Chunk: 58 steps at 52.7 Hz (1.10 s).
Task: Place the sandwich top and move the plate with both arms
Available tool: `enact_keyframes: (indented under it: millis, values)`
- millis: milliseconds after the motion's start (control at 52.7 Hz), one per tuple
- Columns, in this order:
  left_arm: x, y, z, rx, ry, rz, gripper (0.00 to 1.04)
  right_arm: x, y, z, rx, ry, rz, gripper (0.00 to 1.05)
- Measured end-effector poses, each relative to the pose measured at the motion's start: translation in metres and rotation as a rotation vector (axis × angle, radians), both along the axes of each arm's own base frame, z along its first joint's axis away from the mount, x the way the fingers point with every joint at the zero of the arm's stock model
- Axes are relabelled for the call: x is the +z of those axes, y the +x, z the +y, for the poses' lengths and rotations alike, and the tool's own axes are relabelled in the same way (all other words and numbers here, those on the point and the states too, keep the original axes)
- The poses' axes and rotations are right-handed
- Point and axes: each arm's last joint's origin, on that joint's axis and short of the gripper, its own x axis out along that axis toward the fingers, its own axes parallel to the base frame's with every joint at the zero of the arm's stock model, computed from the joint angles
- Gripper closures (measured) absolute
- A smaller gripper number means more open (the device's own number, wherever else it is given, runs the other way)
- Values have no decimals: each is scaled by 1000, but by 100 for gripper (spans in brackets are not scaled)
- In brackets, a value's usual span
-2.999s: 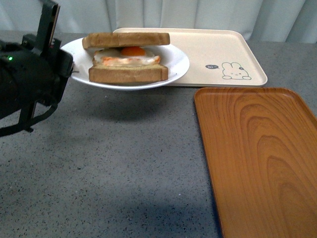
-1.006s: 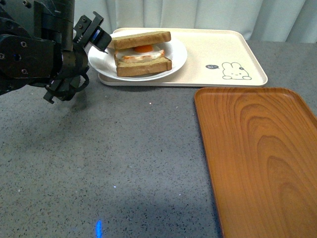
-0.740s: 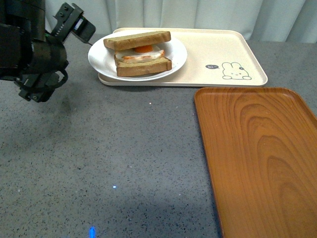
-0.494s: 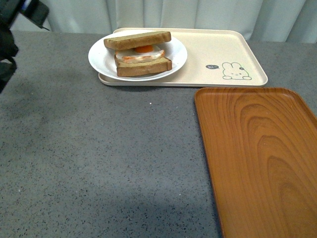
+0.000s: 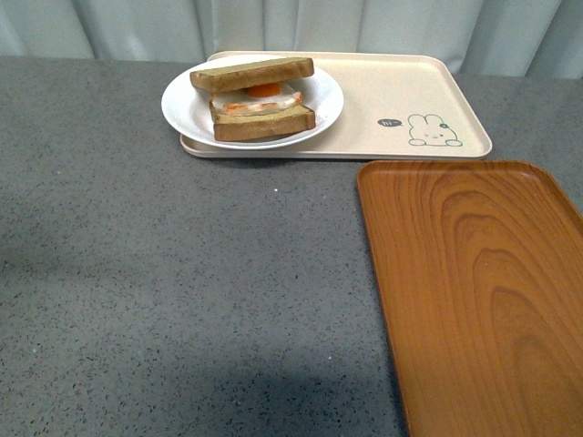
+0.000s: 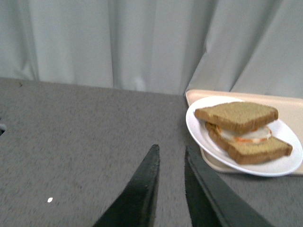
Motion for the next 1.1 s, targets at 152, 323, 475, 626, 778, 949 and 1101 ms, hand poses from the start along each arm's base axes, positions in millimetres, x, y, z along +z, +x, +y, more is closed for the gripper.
enact_keyframes:
  millis: [152, 323, 475, 626, 778, 949, 1101]
  values:
    - [3, -28, 0, 3, 22, -23, 101, 0, 0, 0, 1, 0, 0, 9]
    - [2, -44, 0, 0, 24, -14, 101, 0, 0, 0, 0, 0, 0, 9]
    - [3, -55, 0, 1, 27, -18, 101, 0, 0, 0, 0, 0, 0, 9]
    - [3, -65, 0, 1, 30, -18, 101, 0, 0, 0, 1, 0, 0, 9]
    - [7, -74, 0, 1, 32, -34, 101, 0, 0, 0, 0, 0, 0, 9]
    - [11, -83, 0, 1, 33, -43, 101, 0, 0, 0, 0, 0, 0, 9]
    - [13, -89, 0, 1, 33, -49, 101, 0, 0, 0, 0, 0, 0, 9]
